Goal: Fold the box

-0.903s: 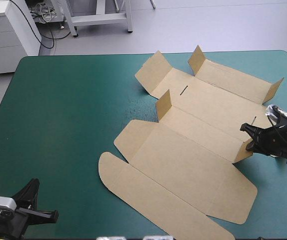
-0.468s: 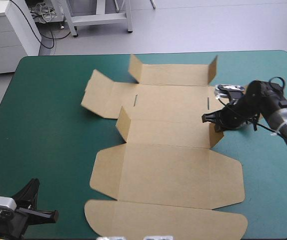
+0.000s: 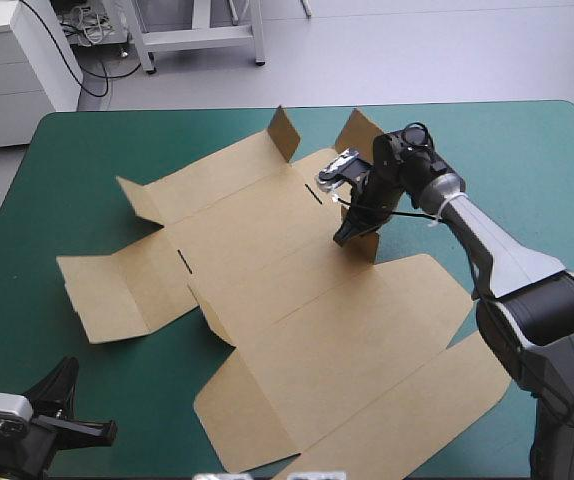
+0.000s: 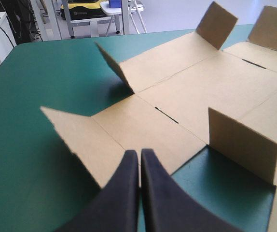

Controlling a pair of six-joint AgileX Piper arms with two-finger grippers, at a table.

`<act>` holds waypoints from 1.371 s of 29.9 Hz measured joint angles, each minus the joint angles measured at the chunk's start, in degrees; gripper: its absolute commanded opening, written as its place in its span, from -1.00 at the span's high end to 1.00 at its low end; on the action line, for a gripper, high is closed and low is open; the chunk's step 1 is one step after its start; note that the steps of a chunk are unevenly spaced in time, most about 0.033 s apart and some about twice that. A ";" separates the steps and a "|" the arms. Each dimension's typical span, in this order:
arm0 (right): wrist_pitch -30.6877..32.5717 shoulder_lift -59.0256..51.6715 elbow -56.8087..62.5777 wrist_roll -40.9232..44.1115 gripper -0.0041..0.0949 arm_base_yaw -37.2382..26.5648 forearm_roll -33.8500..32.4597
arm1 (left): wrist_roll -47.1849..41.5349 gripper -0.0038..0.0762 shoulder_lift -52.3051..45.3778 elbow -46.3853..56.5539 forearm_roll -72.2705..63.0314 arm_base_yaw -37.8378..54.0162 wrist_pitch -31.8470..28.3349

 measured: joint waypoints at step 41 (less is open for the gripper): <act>-18.32 6.73 -5.57 -52.66 0.96 8.96 8.34 | -0.05 0.92 0.00 0.00 0.00 0.00 0.00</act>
